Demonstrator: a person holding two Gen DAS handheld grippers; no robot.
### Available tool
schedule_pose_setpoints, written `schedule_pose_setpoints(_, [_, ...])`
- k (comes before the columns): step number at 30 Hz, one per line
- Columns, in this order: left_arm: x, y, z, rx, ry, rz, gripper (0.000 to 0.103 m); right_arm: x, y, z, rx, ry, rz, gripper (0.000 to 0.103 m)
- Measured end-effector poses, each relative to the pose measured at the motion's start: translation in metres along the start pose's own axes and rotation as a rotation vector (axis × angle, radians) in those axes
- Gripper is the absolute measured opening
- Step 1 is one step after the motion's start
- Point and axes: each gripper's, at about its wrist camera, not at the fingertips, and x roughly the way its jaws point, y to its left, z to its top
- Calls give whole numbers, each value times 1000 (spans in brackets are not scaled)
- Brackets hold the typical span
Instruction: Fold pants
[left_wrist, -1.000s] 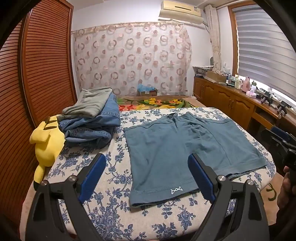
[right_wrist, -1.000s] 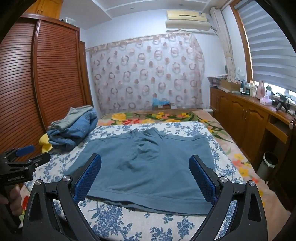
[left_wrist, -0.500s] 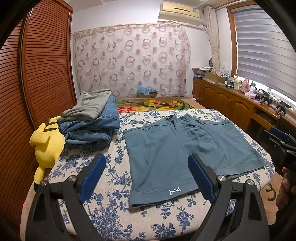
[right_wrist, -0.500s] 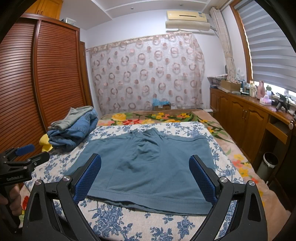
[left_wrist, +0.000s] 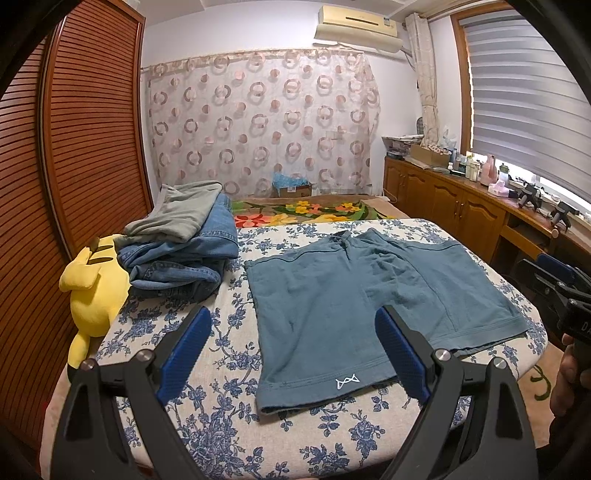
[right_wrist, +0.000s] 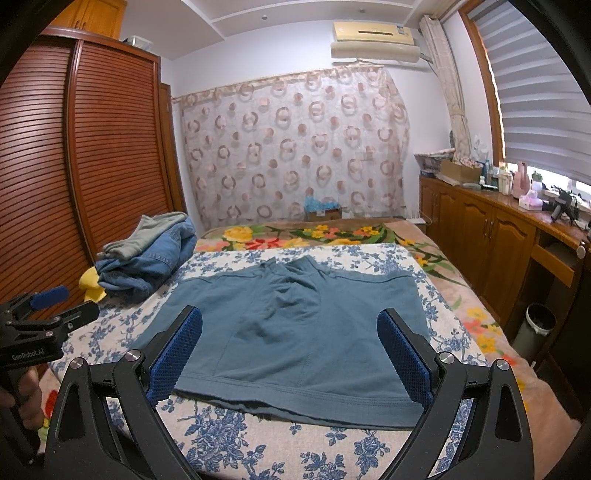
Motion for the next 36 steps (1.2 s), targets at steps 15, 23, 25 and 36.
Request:
schedule_pose_setpoints(15, [-1, -1, 0, 2, -2, 0, 91, 1, 1, -1, 0, -1, 1, 97])
schedule_pose_setpoints(23, [-8, -7, 2, 4, -4, -1, 91, 1, 1, -1, 0, -2, 1, 98])
schedule_pose_setpoints(25, [-9, -7, 3, 4, -2, -4, 91, 1, 1, -1, 0, -2, 0, 98])
schedule_pose_setpoints(36, [-14, -12, 4, 6, -3, -8, 91, 2, 0, -3, 0, -2, 0, 97])
